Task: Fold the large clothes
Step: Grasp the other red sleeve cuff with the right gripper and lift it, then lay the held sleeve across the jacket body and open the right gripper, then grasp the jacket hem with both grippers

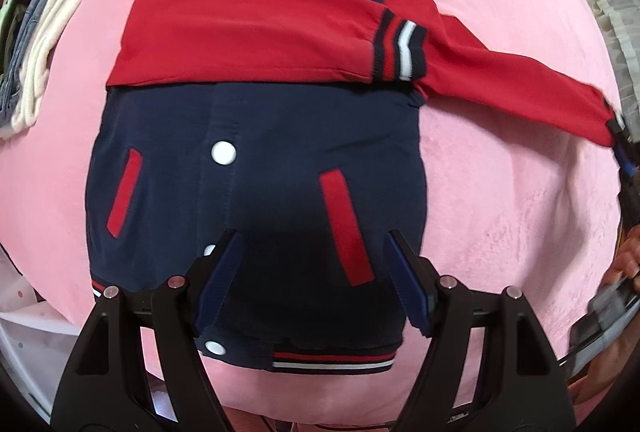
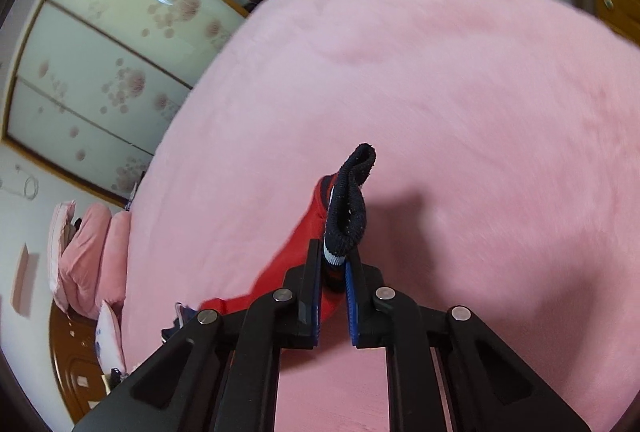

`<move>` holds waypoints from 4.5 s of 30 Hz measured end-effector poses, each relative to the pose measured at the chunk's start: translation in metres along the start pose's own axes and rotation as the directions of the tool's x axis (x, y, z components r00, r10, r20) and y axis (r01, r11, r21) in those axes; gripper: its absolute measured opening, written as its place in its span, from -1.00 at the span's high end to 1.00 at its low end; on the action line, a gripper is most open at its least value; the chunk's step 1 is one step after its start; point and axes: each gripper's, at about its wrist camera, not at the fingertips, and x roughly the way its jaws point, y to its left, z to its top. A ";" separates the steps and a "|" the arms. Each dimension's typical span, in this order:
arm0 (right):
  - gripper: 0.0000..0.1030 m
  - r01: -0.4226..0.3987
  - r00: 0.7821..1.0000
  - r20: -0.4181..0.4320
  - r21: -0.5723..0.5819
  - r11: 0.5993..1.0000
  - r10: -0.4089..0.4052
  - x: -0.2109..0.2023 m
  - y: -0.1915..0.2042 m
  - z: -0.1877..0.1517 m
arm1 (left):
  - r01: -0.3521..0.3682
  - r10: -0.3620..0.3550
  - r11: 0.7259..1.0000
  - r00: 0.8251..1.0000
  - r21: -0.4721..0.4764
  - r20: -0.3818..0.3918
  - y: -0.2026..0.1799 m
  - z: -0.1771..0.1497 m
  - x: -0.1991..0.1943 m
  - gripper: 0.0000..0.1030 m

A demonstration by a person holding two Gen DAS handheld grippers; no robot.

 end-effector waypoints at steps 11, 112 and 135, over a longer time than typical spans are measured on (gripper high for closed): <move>0.81 -0.095 0.992 0.051 -0.316 0.944 0.117 -0.057 0.168 -0.032 | 0.059 -0.056 0.996 0.997 -0.062 0.050 0.114 0.006 -0.015 -0.36; 0.69 0.004 0.948 -0.283 -0.445 0.895 -0.144 0.147 0.127 -0.072 | 0.150 -0.127 0.974 0.982 -0.171 0.136 0.116 0.123 0.052 0.59; -0.61 0.079 0.901 -0.336 -0.497 0.864 -0.275 0.072 0.202 -0.210 | 0.211 -0.222 0.969 0.972 0.128 0.073 0.189 -0.032 -0.048 -0.24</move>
